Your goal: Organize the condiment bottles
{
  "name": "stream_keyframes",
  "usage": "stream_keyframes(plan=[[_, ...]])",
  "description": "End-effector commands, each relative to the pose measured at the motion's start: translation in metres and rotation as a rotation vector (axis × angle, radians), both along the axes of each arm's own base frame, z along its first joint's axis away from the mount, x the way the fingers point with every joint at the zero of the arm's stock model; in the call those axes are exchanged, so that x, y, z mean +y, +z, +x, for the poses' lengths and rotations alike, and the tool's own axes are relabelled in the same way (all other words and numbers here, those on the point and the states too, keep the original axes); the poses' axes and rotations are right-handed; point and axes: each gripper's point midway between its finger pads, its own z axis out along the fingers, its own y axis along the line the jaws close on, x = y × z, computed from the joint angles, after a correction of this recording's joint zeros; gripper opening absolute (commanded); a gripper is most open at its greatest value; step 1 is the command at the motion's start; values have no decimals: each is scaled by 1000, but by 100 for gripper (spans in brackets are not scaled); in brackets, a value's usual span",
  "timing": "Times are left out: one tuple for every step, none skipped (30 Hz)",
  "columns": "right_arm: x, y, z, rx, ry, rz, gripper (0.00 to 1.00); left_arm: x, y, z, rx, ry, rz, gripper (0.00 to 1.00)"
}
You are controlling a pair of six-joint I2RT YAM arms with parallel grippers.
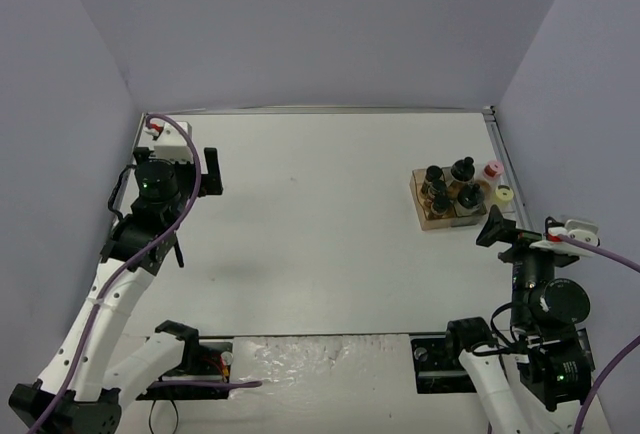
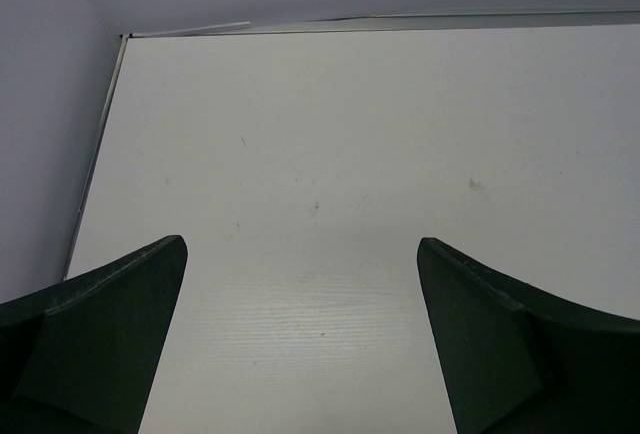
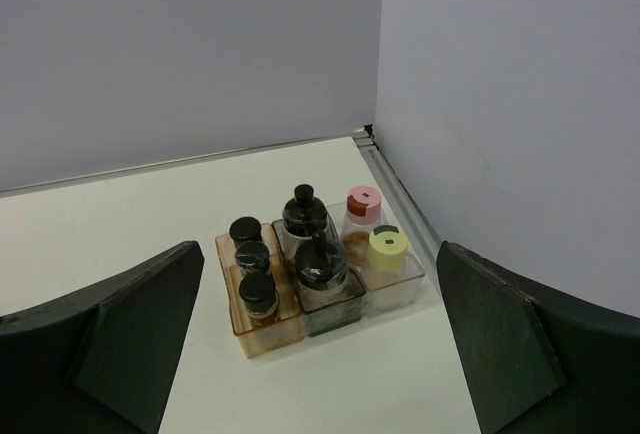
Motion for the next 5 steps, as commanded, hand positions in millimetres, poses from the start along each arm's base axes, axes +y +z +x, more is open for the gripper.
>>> stream_keyframes(plan=[[-2,21,2,-78,-15,17,100,-2,34,0,-115,4,-41,97],[-2,21,2,-77,-13,18,100,-1,34,0,-117,5,-41,97],[-2,21,3,-75,-13,18,100,-1,35,0,-119,7,-40,97],[-1,22,3,-74,-11,18,100,-1,35,-1,-119,7,-41,97],[-1,22,4,-73,-10,18,100,-1,34,-1,-118,6,-41,97]])
